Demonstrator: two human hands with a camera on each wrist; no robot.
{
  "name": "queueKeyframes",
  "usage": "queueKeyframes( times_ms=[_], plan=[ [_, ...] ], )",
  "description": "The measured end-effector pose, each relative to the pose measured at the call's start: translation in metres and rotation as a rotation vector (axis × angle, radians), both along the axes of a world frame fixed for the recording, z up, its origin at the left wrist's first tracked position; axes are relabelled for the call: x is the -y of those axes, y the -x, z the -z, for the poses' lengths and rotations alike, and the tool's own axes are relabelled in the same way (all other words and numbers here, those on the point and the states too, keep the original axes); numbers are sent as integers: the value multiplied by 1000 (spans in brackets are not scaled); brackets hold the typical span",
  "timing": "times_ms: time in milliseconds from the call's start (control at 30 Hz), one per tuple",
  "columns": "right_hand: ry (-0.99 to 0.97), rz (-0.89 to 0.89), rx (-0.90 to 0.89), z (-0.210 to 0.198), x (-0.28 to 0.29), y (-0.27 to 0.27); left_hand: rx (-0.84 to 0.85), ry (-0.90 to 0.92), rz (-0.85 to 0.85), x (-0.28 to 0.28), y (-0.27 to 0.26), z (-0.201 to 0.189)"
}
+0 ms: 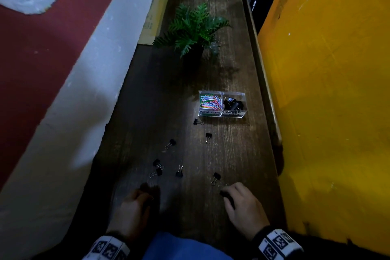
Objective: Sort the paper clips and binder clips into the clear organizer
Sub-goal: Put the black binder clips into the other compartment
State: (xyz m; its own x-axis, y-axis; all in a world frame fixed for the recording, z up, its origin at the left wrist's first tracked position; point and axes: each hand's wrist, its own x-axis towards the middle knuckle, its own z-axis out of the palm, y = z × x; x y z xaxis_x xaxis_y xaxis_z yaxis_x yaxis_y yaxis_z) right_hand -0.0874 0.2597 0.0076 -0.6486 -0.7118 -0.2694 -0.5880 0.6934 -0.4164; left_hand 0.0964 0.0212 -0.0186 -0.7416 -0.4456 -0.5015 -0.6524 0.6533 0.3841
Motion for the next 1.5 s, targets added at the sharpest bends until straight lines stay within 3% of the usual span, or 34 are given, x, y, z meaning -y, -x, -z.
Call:
queueKeyframes(
  times_ms=[267,500,667,867,1133,1333,1500],
  plan=[
    [-180,-129,18,0,21,4,66,-29,29,7,-4,-11],
    [-235,-142,14,1,26,6,-148,26,-78,17,37,-32],
    [-251,-143,46,-2,30,9,17,97,-15,37,95,-35],
    [-259,-130,54,-4,30,7,251,72,-26,39,126,-29],
    [-241,-129,56,-1,28,7,243,16,-79,37,126,-24],
    [-98,-74,54,-4,31,21,168,-21,-116,38,121,-19],
    [150,126,-64,-23,61,84,114,-11,-148,40,119,-19]
  ],
)
